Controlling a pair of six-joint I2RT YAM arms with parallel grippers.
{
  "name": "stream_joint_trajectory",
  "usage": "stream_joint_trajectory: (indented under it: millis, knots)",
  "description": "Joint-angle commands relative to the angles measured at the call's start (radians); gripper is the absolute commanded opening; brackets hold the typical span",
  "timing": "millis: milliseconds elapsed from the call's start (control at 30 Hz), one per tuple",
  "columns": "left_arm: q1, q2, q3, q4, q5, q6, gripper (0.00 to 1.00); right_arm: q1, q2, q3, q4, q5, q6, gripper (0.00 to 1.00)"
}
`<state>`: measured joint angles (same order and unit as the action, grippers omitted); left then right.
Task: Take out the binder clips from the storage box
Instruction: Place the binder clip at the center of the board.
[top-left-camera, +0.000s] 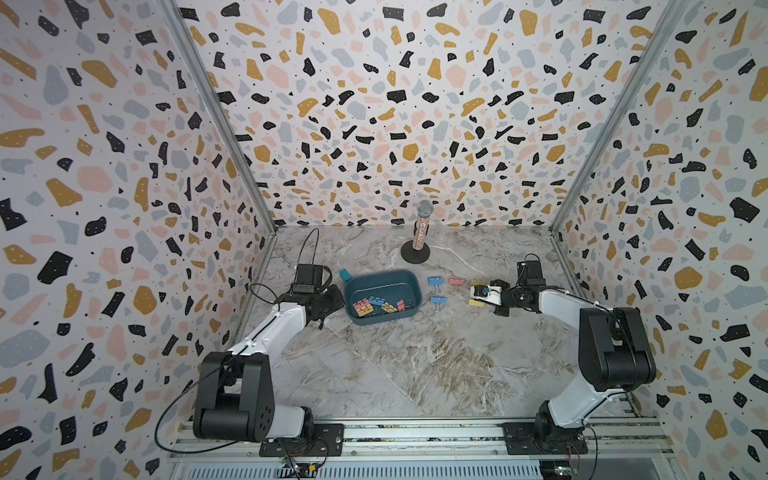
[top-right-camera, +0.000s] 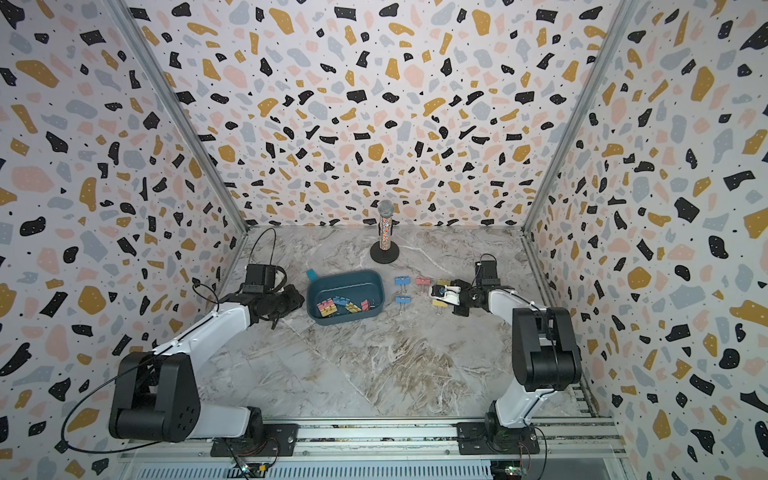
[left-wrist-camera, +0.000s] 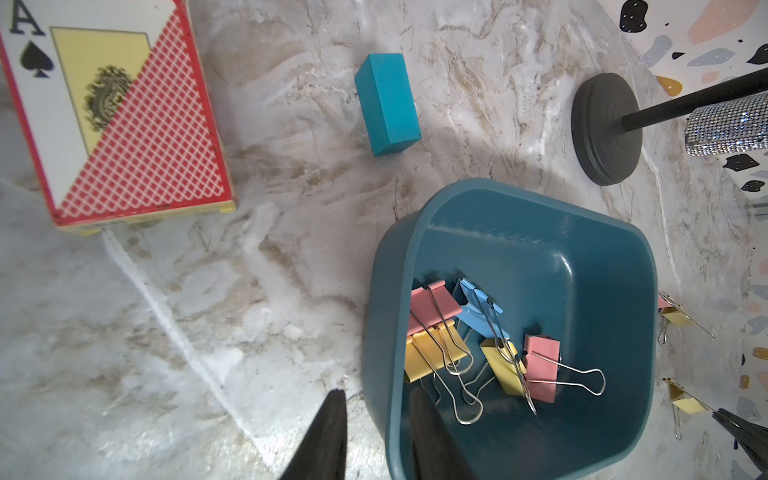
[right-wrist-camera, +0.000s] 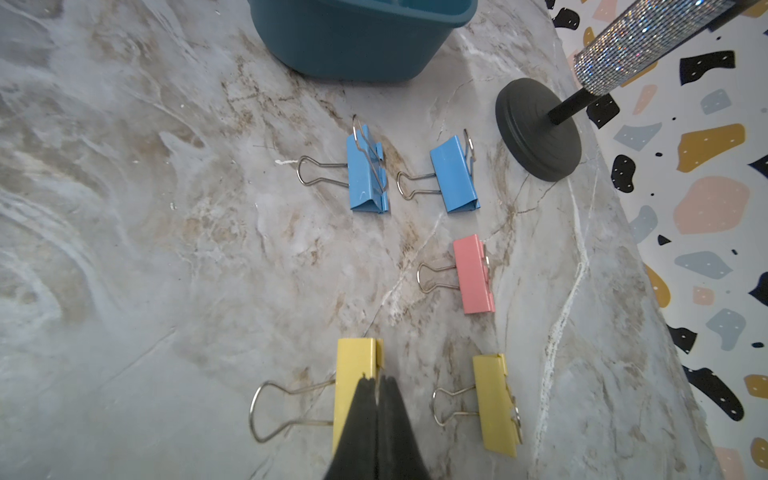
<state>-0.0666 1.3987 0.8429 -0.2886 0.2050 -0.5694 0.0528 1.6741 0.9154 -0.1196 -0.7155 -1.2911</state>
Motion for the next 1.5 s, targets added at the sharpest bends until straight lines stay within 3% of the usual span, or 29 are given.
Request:
stream_joint_trajectory:
  millis: [0,1467]
  knots:
    - [0.002,-0.010,-0.008,0.024,0.010,-0.004,0.30,-0.010,0.007,0.029,-0.008,-0.009,-0.009,0.00]
    - [0.002,-0.003,-0.010,0.021,-0.006,0.007,0.30,-0.050,0.125,0.067,-0.054,-0.010,-0.070,0.00]
